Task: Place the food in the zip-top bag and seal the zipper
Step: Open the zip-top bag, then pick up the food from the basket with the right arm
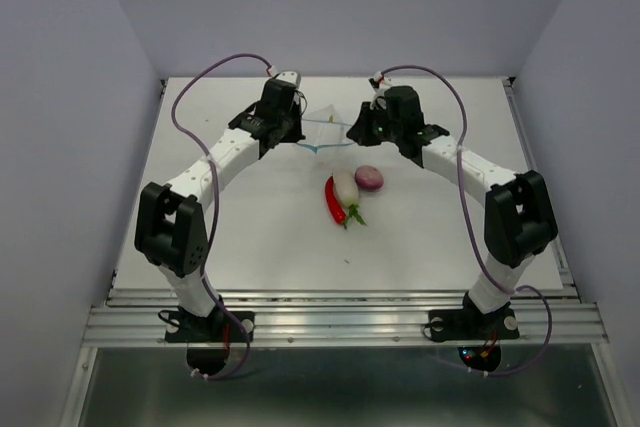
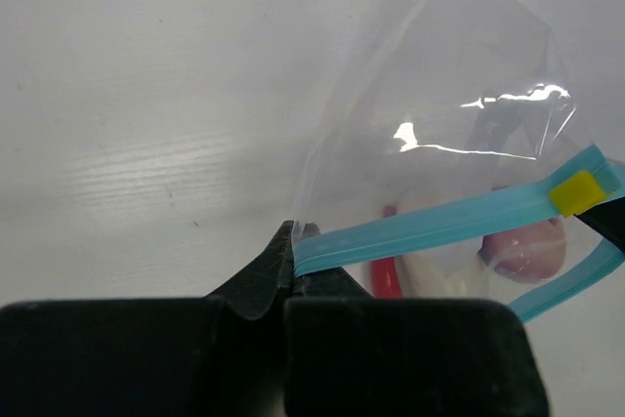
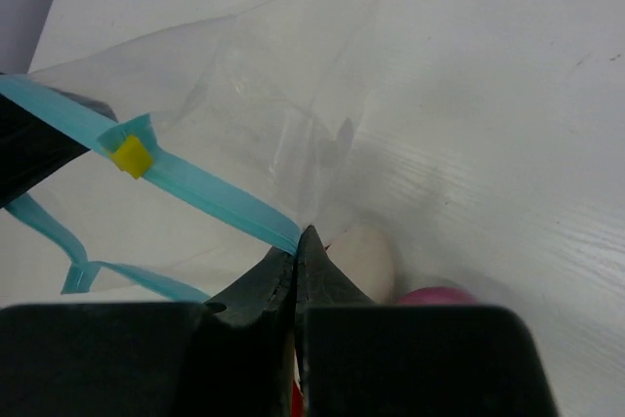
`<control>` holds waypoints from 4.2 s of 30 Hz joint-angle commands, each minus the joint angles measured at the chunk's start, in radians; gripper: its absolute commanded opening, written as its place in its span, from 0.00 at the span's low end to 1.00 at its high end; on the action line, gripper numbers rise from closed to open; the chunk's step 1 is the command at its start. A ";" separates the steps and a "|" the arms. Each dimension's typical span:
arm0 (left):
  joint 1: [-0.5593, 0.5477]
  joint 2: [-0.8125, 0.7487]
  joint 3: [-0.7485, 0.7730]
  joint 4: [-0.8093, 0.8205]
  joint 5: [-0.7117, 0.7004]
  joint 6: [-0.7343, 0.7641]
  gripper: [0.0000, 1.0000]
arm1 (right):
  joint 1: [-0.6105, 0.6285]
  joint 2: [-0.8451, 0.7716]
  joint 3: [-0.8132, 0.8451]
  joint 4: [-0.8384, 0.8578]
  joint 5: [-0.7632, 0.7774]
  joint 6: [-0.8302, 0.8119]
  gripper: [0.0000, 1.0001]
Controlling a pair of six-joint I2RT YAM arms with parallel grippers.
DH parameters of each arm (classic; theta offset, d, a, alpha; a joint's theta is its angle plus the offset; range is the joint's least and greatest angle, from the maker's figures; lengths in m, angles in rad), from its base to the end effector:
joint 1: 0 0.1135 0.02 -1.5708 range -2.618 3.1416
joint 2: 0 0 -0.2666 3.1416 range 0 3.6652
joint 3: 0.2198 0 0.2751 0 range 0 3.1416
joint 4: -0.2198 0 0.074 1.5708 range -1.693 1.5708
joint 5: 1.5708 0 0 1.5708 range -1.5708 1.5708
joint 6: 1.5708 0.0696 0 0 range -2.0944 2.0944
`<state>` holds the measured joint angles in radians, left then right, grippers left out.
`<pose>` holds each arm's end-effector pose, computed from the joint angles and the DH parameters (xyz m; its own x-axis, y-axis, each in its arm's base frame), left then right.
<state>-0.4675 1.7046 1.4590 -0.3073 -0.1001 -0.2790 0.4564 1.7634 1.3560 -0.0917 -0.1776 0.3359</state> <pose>0.4071 -0.1977 0.2954 -0.5533 -0.0276 -0.8326 0.2290 0.9559 -0.1839 0.4133 0.2166 0.2557 -0.5945 0.0695 -0.8011 -0.3994 0.8391 0.3692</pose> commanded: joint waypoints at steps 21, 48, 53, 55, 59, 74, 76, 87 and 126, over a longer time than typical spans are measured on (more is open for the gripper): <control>0.006 0.001 0.057 0.050 0.214 0.112 0.67 | -0.039 -0.012 -0.003 -0.031 -0.106 -0.008 0.01; -0.082 0.020 0.070 0.046 0.266 0.100 0.63 | -0.030 0.036 0.061 -0.051 -0.117 0.003 0.01; -0.086 0.049 0.101 0.024 0.221 0.115 0.57 | -0.021 0.021 0.054 -0.049 -0.129 -0.009 0.01; -0.088 0.067 0.113 0.014 0.240 0.116 0.45 | -0.021 0.015 0.051 -0.049 -0.140 -0.012 0.01; -0.091 0.087 0.100 -0.007 0.202 0.104 0.01 | -0.021 -0.007 0.023 -0.048 -0.160 -0.027 0.01; -0.069 -0.033 0.115 -0.082 -0.427 -0.049 0.00 | -0.030 -0.128 -0.188 -0.065 0.050 -0.049 0.01; -0.071 -0.046 0.112 -0.075 -0.424 -0.039 0.00 | -0.030 -0.130 -0.202 -0.065 0.078 -0.048 0.01; -0.121 -0.028 0.110 -0.001 -0.205 0.029 0.00 | -0.041 -0.075 -0.108 0.046 -0.283 -0.020 0.08; -0.184 0.150 0.256 -0.079 -0.282 0.067 0.00 | -0.041 -0.113 -0.225 -0.161 -0.086 -0.306 1.00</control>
<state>-0.6468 1.8923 1.6764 -0.4084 -0.3756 -0.2283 0.4179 1.6421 1.1324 -0.2329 -0.2363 0.1436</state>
